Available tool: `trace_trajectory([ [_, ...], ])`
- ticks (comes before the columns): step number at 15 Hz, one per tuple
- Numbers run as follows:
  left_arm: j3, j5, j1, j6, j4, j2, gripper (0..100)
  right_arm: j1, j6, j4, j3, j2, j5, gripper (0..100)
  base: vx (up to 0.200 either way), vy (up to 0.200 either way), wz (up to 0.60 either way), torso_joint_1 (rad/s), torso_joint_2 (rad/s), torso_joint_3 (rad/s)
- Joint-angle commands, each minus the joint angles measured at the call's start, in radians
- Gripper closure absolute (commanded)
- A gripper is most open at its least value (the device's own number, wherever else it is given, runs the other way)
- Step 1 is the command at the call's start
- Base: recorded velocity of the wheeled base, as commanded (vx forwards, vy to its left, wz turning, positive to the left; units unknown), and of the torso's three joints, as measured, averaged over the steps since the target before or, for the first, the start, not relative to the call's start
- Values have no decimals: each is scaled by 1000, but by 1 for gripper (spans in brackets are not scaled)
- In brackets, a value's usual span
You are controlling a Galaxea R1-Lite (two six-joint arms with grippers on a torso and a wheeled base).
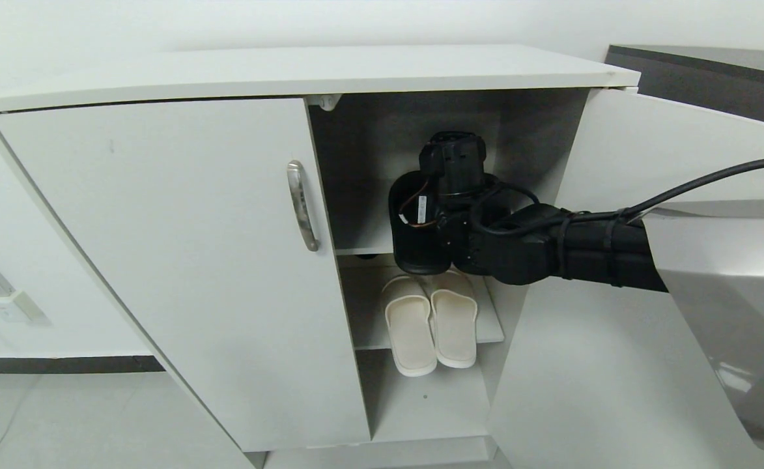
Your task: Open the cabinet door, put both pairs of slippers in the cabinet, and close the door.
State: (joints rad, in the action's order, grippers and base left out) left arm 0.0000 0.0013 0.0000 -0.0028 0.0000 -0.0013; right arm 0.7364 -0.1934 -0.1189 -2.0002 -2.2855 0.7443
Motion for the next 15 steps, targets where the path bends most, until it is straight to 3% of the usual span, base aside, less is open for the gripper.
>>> trace_trajectory([
  [1,0,0,0,0,0,1,100,3,0,1,0,11,1,100,0,0,0,0,0,0],
  [15,0,2,0,0,0,1,100,17,2,-4,3,8,-8,100,0,0,0,0,0,0],
])
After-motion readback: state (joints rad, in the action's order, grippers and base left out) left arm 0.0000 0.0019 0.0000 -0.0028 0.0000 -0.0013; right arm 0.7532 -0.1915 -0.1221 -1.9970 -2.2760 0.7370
